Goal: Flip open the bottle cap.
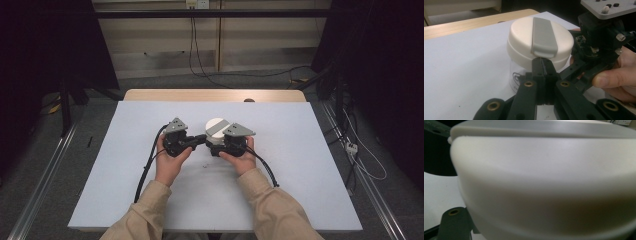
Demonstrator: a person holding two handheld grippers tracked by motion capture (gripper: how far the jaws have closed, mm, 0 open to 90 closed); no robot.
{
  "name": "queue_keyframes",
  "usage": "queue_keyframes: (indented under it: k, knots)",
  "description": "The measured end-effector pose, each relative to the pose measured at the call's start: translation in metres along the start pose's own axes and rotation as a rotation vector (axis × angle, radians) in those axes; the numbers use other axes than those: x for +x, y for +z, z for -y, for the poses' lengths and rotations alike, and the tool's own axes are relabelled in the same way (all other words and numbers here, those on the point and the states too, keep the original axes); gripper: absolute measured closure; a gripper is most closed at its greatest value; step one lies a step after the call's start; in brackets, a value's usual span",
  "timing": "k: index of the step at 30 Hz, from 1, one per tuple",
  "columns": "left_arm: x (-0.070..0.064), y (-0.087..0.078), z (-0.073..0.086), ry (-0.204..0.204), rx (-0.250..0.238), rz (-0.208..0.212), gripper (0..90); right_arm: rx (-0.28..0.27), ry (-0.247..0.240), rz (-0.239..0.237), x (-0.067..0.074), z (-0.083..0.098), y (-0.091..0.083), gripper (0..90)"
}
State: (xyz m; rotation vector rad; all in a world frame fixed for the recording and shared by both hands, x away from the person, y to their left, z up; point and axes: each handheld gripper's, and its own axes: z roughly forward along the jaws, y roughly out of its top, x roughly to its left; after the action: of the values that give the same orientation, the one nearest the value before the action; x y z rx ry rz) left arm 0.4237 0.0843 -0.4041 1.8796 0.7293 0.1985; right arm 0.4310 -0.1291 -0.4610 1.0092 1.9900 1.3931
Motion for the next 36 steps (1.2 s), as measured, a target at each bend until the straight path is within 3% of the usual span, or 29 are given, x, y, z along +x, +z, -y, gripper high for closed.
queue_keyframes:
  k: [13,36]
  knots:
    - [-0.003,0.000,-0.009,-0.005,-0.034,0.006,90.0,0.004,-0.008,0.002,0.000,0.000,0.000,18.2]
    - [-0.004,0.004,-0.028,0.010,-0.039,0.002,90.0,0.012,-0.009,0.003,0.001,0.000,0.001,18.1]
